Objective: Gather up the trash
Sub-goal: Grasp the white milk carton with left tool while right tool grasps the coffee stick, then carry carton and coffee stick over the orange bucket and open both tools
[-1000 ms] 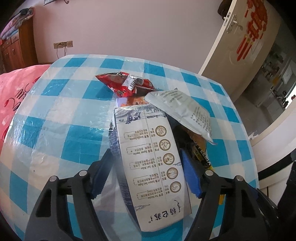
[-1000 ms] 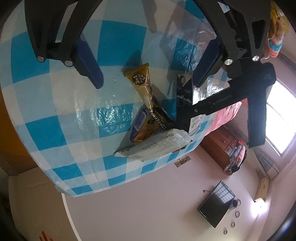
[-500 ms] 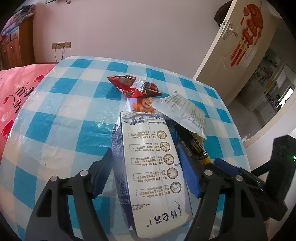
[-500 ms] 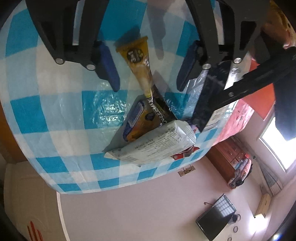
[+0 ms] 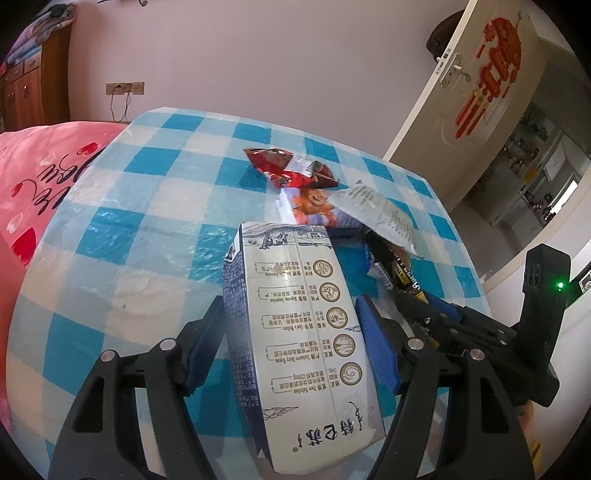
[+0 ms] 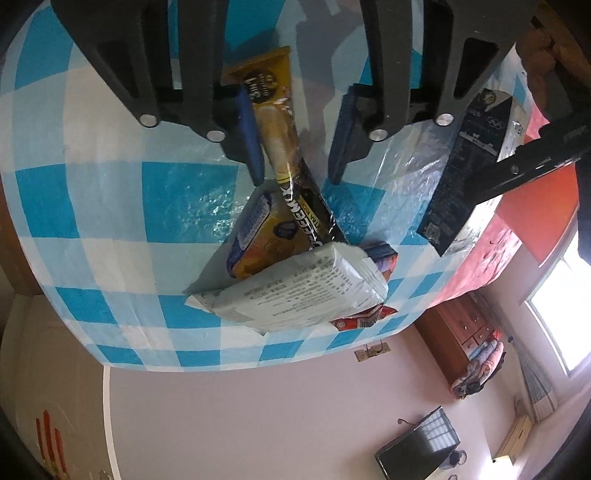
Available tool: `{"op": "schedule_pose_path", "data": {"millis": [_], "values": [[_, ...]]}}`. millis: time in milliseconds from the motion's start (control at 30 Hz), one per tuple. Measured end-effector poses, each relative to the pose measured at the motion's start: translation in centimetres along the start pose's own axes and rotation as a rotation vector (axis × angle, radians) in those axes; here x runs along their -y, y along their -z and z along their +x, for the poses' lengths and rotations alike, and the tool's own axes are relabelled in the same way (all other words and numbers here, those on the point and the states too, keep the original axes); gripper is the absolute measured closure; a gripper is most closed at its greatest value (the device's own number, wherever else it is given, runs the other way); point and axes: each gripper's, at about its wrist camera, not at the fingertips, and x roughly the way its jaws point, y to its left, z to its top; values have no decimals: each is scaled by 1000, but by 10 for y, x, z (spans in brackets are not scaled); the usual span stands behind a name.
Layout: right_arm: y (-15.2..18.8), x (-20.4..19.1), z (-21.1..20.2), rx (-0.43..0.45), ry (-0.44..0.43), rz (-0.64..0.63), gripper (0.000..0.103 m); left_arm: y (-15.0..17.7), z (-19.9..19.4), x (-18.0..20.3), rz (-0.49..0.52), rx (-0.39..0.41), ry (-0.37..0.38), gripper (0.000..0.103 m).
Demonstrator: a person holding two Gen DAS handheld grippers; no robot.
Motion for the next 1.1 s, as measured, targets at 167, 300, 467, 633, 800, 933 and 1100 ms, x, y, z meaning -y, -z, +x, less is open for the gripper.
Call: {"op": "schedule_pose_path", "data": {"millis": [167,300,467,633,800,933,1100], "values": [[5,-5,-2,-3,2,-13,74,5,-8,-10,-5,4,8,32],[11,-10,-3,-2,-5,-24,81,9,-15,-15,0,11,9,32],[21,-11,-7,-5,-30,-1,87,16,-22,-20,13,16,8,32],[30,-14,-12,-11,-52,24,90,24,-32,-26,21,15,15,32],[42,-16,-19,-18,-108,78,91,29,-41,-30,32,21,24,32],[48,-20,-29,-16,-173,125,91,33,-48,-32,37,23,32,32],[48,-28,-40,-11,-242,159,91,35,-58,-34,42,37,35,32]]}}
